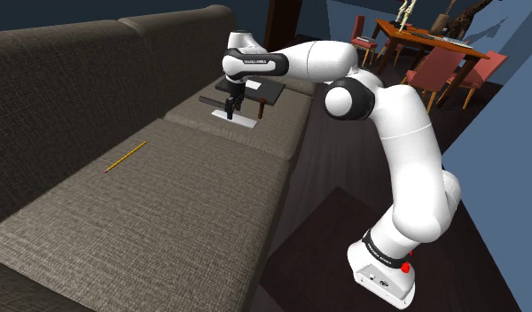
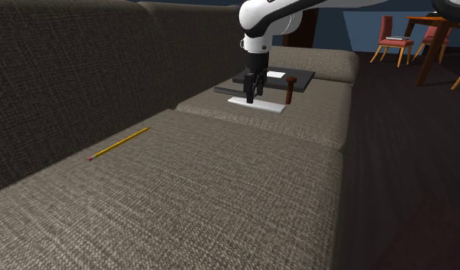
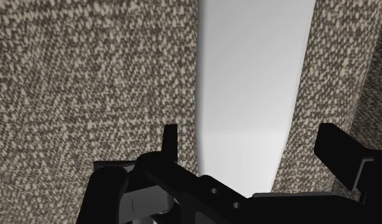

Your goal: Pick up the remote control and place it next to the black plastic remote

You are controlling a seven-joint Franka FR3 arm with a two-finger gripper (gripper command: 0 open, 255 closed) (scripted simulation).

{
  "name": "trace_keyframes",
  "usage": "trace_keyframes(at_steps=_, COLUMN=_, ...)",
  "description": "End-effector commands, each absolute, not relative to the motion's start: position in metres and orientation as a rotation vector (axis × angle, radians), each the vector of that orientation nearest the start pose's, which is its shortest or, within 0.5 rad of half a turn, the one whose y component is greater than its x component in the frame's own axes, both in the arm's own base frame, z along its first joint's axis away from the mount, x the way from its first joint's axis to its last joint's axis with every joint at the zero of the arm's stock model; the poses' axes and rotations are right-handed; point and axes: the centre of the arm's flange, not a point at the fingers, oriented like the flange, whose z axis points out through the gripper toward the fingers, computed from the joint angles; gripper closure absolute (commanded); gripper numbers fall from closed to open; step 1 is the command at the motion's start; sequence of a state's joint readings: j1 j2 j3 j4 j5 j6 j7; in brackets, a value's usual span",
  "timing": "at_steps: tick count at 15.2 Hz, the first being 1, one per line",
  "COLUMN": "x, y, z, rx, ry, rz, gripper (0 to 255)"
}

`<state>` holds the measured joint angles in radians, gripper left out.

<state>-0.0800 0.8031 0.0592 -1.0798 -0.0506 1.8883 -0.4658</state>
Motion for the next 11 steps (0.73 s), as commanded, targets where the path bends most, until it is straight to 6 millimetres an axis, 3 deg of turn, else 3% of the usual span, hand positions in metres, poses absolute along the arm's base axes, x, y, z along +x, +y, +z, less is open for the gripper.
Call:
trace_keyframes(at_steps=1, x=0.762, y=-0.033, z=0.37, rx=-3.072, ry=-0.691, rz=-0.008, gripper=0)
trace_keyframes(at_steps=3, x=0.762, y=-0.033, z=0.393, rx=-3.072, ry=-0.691, rz=-0.008, gripper=0)
trace_keyframes(at_steps=11, x=0.762, y=-0.033, z=0.393, rx=-3.072, ry=-0.691, rz=-0.008, gripper=0)
